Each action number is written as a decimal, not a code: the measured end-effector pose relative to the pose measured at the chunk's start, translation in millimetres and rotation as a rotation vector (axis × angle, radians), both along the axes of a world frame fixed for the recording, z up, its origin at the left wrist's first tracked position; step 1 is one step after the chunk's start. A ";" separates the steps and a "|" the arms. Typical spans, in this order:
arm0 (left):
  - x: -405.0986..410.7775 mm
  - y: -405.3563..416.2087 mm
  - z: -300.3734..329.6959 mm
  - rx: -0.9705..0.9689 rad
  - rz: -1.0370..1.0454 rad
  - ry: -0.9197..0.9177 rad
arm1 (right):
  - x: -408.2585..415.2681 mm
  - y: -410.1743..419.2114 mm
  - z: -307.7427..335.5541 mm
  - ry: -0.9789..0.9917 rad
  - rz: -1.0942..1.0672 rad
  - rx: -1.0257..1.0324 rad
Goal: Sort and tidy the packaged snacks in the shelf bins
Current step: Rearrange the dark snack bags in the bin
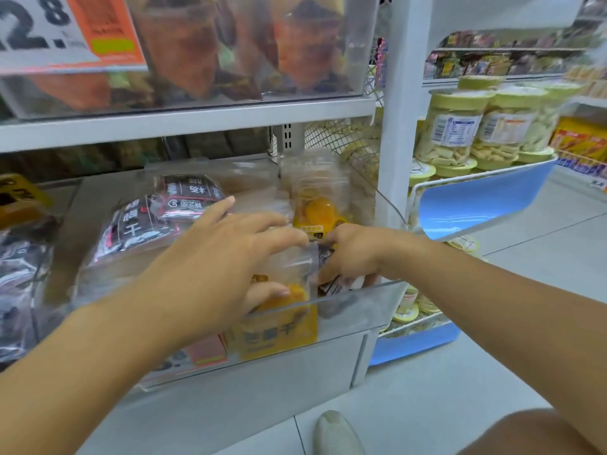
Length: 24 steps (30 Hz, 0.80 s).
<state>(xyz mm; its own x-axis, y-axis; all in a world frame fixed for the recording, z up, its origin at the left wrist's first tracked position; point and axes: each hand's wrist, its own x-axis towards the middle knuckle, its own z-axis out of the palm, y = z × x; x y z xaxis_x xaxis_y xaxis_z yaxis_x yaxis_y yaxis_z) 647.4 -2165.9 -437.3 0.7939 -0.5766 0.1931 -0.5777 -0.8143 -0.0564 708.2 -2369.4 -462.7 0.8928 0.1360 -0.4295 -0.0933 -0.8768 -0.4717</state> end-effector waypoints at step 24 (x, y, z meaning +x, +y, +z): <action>-7.9 59.1 21.6 -0.109 0.549 -0.124 | -14.3 34.7 44.7 -1.501 0.504 -0.042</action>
<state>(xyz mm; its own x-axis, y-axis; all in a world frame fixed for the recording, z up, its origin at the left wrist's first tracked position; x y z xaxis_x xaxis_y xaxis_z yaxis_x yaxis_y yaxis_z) 639.5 -2106.8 -415.7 0.9390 -0.0580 0.3389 -0.0633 -0.9980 0.0049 693.9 -2334.7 -418.0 0.3599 0.5486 0.7546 0.7090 -0.6866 0.1610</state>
